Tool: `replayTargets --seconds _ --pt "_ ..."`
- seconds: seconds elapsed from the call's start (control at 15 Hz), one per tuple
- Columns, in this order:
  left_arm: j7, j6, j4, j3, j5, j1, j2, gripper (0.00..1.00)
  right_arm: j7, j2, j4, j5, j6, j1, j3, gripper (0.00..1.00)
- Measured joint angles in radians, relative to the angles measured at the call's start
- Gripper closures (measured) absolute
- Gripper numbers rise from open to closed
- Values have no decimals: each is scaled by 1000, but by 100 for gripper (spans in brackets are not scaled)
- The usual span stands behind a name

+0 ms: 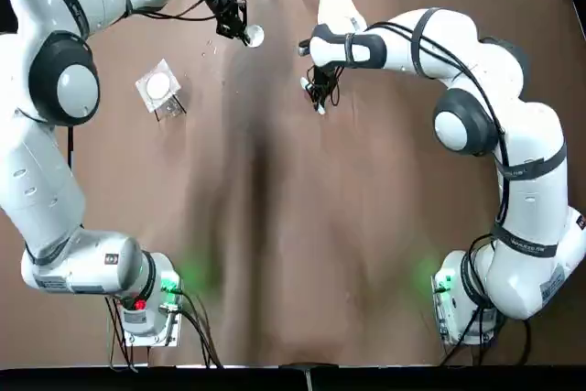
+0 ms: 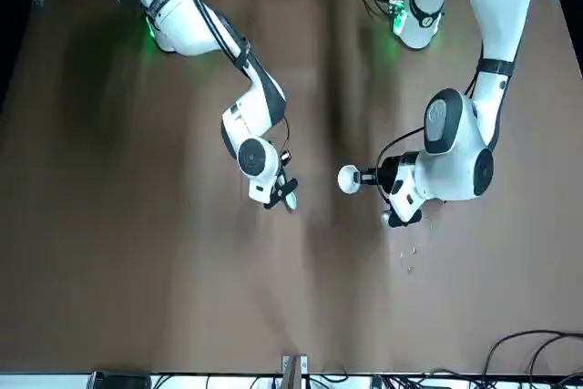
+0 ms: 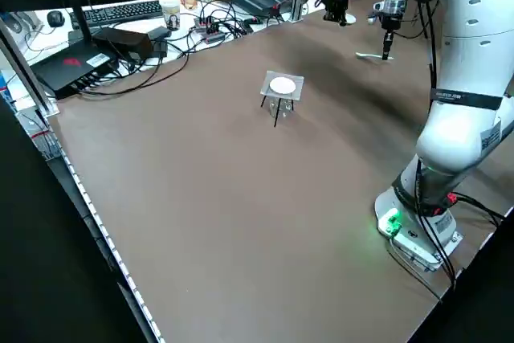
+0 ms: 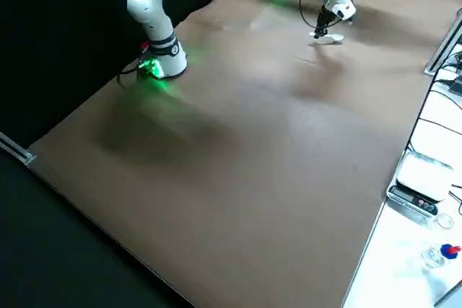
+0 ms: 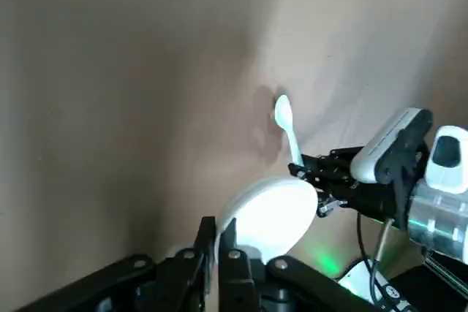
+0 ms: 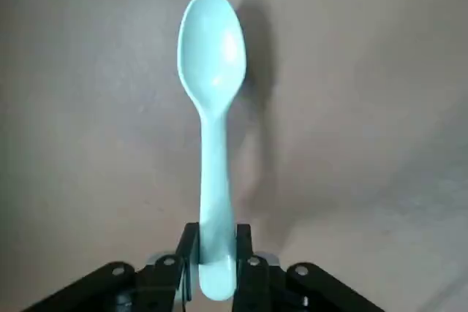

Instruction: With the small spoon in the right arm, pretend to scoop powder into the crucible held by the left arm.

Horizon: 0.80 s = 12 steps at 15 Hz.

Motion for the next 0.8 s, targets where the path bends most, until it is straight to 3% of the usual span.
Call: replayTargets --seconds 0.4,0.8 --pt "0 0 0 0 0 -3 0 94 45 -87 21 -15 -4 1 -45 76" --pt "-14 23 0 -1 0 -85 20 94 152 -148 32 -14 -56 25 -33 76"
